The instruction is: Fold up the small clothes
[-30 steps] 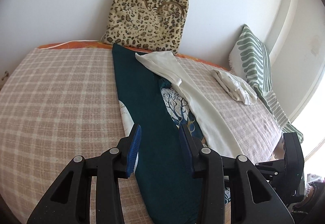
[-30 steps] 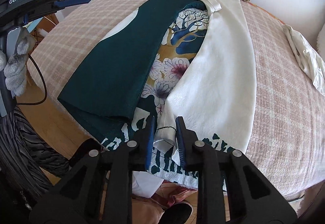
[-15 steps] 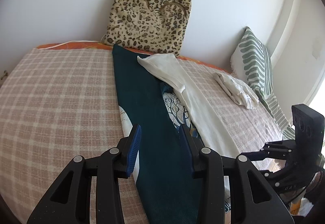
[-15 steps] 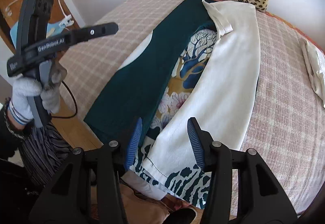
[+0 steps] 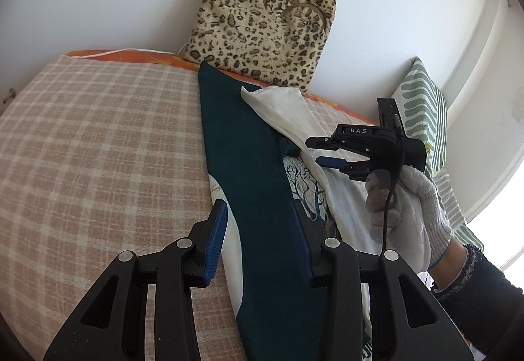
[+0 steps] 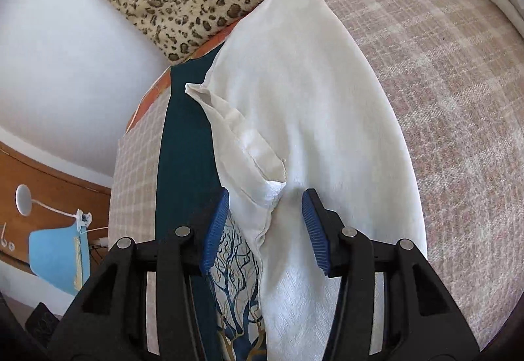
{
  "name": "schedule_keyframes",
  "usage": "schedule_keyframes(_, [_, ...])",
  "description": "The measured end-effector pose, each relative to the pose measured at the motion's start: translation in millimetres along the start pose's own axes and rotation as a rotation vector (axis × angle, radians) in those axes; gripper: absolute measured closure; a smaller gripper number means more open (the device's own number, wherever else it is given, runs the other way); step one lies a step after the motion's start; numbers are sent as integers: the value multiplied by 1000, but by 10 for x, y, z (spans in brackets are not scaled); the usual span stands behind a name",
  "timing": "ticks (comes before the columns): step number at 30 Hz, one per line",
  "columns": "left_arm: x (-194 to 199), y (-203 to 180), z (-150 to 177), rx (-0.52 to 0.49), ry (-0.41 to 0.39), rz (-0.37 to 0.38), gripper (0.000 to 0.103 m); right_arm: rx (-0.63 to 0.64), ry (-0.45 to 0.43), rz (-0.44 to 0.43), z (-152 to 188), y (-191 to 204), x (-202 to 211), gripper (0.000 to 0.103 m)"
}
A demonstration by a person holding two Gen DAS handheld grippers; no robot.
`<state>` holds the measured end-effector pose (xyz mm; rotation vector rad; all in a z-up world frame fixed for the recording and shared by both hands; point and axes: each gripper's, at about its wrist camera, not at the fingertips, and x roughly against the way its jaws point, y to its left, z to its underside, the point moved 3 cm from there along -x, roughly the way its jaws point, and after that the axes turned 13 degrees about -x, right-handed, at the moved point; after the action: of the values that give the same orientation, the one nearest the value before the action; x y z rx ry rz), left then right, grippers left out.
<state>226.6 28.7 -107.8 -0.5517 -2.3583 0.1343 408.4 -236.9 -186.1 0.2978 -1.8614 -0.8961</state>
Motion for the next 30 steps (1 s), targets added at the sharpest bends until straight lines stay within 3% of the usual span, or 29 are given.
schedule_keyframes(6, [7, 65, 20, 21, 6, 0, 66, -7, 6, -47, -62, 81, -72, 54])
schedule_keyframes(8, [16, 62, 11, 20, 2, -2, 66, 11, 1, -44, -39, 133, -88, 59])
schedule_keyframes(10, [26, 40, 1, 7, -3, -7, 66, 42, -2, -43, 1, 205, -91, 78])
schedule_keyframes(12, [33, 11, -5, -8, -6, -13, 66, 95, 10, -40, 62, 327, -124, 84])
schedule_keyframes(16, [38, 2, -6, -14, -5, -14, 66, 211, 142, -149, 302, 623, -155, 84])
schedule_keyframes(18, [42, 15, -4, -8, -7, -15, 66, 247, 163, -158, 378, 708, -80, 78])
schedule_keyframes(24, [121, 77, 11, 1, -18, -22, 66, 244, 110, -188, 438, 571, 467, 76])
schedule_keyframes(30, [186, 43, 66, -12, -14, -8, 66, 243, 34, -140, 700, 193, 1132, 76])
